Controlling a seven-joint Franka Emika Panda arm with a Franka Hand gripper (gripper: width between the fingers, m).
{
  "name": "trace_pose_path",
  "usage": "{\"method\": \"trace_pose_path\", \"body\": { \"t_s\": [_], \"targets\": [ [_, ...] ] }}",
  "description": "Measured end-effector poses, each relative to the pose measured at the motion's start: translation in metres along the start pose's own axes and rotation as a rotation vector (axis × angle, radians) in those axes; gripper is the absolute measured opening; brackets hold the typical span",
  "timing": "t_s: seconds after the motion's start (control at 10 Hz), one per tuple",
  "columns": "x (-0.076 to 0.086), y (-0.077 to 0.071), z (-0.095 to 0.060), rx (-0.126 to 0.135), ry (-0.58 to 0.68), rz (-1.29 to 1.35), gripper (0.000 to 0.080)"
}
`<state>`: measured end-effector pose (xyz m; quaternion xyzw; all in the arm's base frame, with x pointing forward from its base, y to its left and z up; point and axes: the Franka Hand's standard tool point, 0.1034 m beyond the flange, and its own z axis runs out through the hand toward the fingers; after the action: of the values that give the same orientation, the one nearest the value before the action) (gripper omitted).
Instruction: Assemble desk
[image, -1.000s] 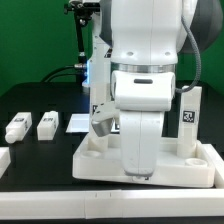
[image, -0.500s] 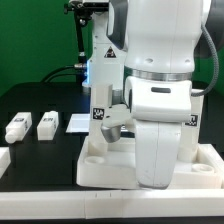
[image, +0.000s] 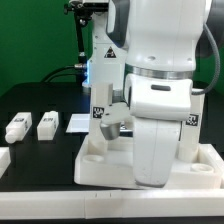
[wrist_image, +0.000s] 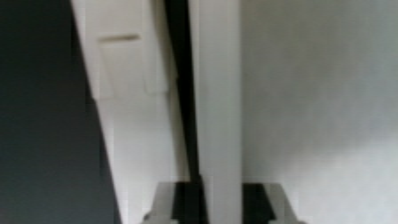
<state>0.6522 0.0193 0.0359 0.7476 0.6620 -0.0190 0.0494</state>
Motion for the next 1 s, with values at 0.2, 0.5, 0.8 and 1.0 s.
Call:
{"method": "trace_pose_path", "body": {
  "t_s": [0.2, 0.5, 0.8, 1.0],
  "targets": [
    [-0.005, 0.0, -0.002, 0.028, -0.009, 0.007, 0.0051],
    [-0.002, -0.005, 0.006, 0.04, -0.011, 0.015, 0.0051],
    [-0.003, -0.007, 0.01, 0.047, -0.014, 0.015, 0.0051],
    [-0.004, -0.008, 0.011, 0.049, -0.014, 0.016, 0.0051]
  ]
}}
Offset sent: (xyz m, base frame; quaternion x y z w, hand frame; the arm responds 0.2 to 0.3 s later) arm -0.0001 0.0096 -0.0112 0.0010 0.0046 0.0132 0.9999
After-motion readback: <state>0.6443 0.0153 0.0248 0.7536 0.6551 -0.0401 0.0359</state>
